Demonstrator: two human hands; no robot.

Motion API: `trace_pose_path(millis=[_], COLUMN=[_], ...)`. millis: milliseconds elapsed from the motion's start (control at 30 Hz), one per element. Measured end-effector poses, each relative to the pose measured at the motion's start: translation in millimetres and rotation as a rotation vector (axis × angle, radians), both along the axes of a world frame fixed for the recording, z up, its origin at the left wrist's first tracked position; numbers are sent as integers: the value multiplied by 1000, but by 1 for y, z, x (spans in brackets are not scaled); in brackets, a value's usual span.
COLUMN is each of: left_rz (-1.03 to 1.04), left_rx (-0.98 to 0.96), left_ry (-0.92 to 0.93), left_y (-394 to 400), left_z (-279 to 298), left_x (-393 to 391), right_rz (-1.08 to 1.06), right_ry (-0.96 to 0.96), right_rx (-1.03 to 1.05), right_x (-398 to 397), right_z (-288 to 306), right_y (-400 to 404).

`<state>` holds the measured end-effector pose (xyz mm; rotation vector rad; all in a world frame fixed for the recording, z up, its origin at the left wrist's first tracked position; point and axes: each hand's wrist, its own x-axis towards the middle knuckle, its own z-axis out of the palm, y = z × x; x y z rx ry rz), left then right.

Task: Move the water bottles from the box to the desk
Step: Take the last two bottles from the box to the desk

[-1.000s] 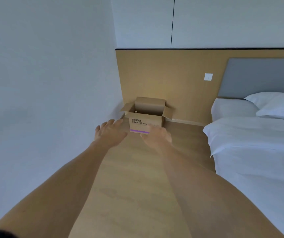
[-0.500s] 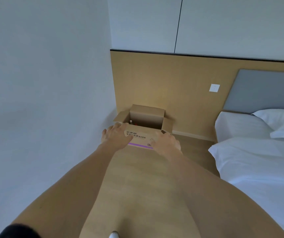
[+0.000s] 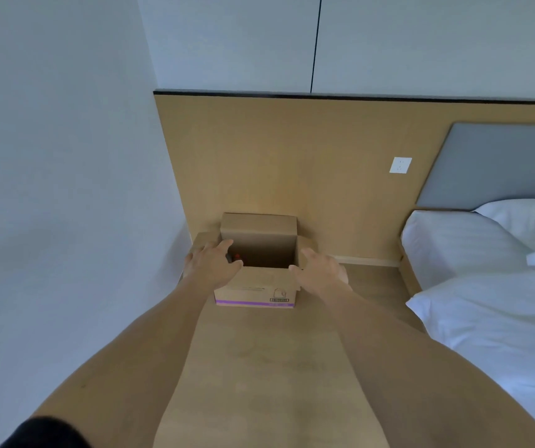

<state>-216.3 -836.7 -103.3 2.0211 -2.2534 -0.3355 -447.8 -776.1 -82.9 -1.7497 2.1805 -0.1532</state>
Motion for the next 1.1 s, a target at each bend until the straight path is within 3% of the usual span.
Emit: trace_pose_path(millis=[567,1100], left_rz=[88,43], left_rx=[115,362], left_ry=[16,49], left_y=[-316,-516], left_z=[-70,-195], left_x=[-16,10], right_rz=[104,32], right_ry=[1,4], right_rx=[156,376], right_x=[-20,16], right_z=[-77,-192], right_y=[-345,-545])
